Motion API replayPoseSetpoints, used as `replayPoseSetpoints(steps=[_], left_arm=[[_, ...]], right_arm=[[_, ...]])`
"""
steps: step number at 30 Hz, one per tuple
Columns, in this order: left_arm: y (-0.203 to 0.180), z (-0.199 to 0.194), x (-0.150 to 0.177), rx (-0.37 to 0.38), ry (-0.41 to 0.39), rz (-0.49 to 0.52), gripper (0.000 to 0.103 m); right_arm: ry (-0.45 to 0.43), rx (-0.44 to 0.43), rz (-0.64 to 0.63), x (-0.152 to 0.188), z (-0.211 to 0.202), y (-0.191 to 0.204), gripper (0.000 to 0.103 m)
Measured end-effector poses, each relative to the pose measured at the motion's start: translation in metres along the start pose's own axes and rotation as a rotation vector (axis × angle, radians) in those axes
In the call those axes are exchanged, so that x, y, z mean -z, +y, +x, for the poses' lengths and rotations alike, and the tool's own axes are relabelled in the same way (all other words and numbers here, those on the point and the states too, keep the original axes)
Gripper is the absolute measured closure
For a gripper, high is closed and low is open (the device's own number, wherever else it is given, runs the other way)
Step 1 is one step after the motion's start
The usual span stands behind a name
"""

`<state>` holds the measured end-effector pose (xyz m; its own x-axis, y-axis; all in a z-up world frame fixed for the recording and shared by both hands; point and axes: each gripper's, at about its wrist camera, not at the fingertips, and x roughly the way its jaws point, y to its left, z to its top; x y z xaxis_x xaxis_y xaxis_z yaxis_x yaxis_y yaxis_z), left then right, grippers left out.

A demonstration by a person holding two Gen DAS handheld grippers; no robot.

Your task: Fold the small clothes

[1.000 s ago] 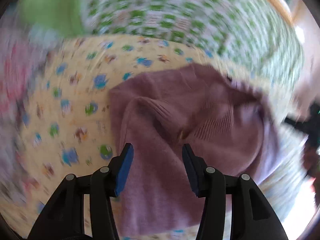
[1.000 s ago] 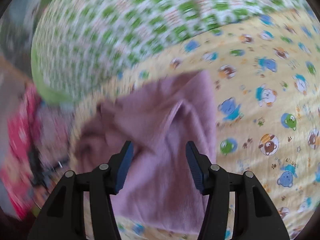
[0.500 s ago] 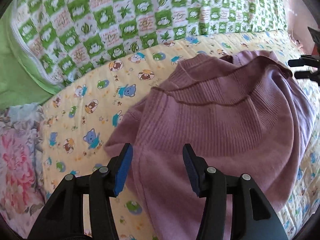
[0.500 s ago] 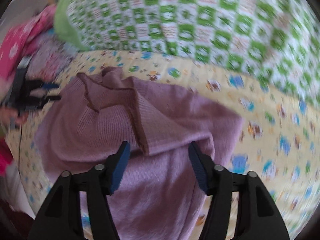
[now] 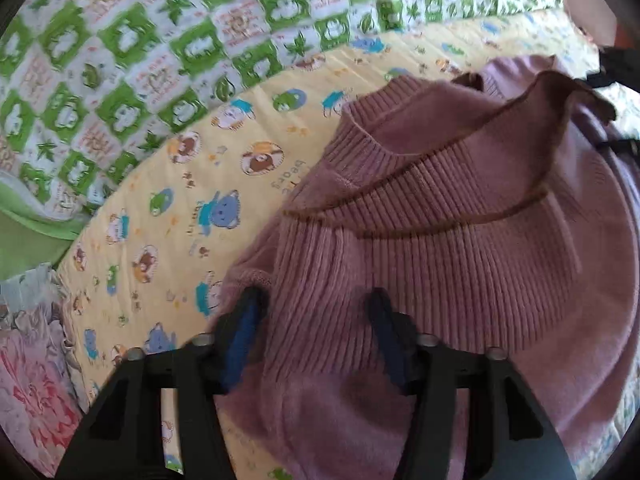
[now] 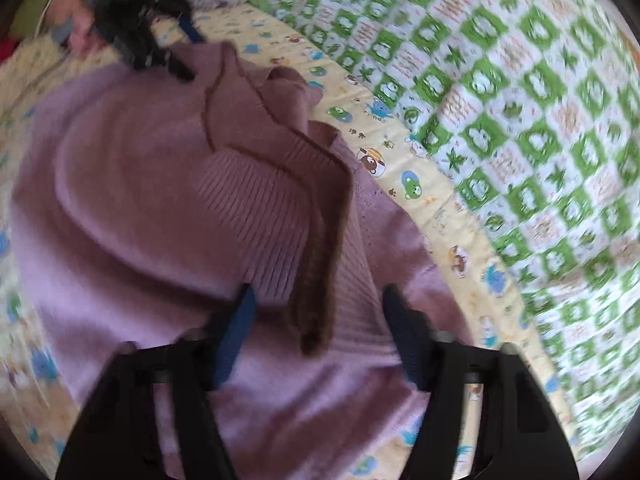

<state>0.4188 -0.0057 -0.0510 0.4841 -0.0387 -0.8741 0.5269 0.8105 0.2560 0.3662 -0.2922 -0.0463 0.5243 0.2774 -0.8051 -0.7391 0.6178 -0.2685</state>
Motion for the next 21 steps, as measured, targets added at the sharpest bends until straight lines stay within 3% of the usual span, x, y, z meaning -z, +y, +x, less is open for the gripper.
replayPoseSetpoints(steps=[1, 2, 6, 9, 11, 13, 15, 16, 17, 19, 21], left_arm=[[-0.002, 0.003, 0.0, 0.009, 0.004, -0.004, 0.09], [-0.004, 0.003, 0.0, 0.009, -0.002, -0.005, 0.094], [0.001, -0.015, 0.003, 0.022, -0.065, -0.079, 0.097], [0.025, -0.031, 0.006, 0.044, -0.113, -0.19, 0.097], [0.042, -0.024, 0.005, 0.002, -0.102, -0.243, 0.097], [0.057, -0.01, 0.006, -0.001, -0.073, -0.31, 0.098], [0.067, 0.005, 0.007, -0.012, -0.03, -0.378, 0.096], [0.069, 0.009, 0.008, -0.007, -0.017, -0.406, 0.094], [0.069, 0.008, 0.007, -0.022, -0.01, -0.42, 0.087], [0.07, -0.001, 0.007, -0.052, -0.017, -0.442, 0.075], [0.074, -0.016, 0.011, -0.056, -0.036, -0.474, 0.057]], right_arm=[[0.001, -0.013, 0.045, 0.0, 0.002, -0.005, 0.093], [-0.011, -0.043, 0.11, 0.0, 0.001, -0.012, 0.097], [-0.107, -0.162, 0.458, 0.011, -0.019, -0.065, 0.098], [-0.17, -0.175, 0.678, 0.022, -0.026, -0.112, 0.098], [-0.153, -0.157, 0.756, 0.024, -0.015, -0.128, 0.098], [-0.091, -0.153, 0.852, 0.027, 0.012, -0.141, 0.098], [-0.014, -0.131, 0.868, 0.025, 0.039, -0.139, 0.097], [0.006, -0.104, 0.861, 0.023, 0.044, -0.135, 0.085], [0.004, -0.085, 0.86, 0.021, 0.045, -0.132, 0.079], [-0.031, -0.07, 0.889, 0.019, 0.035, -0.128, 0.054], [-0.083, -0.051, 0.92, 0.02, 0.014, -0.125, 0.044]])
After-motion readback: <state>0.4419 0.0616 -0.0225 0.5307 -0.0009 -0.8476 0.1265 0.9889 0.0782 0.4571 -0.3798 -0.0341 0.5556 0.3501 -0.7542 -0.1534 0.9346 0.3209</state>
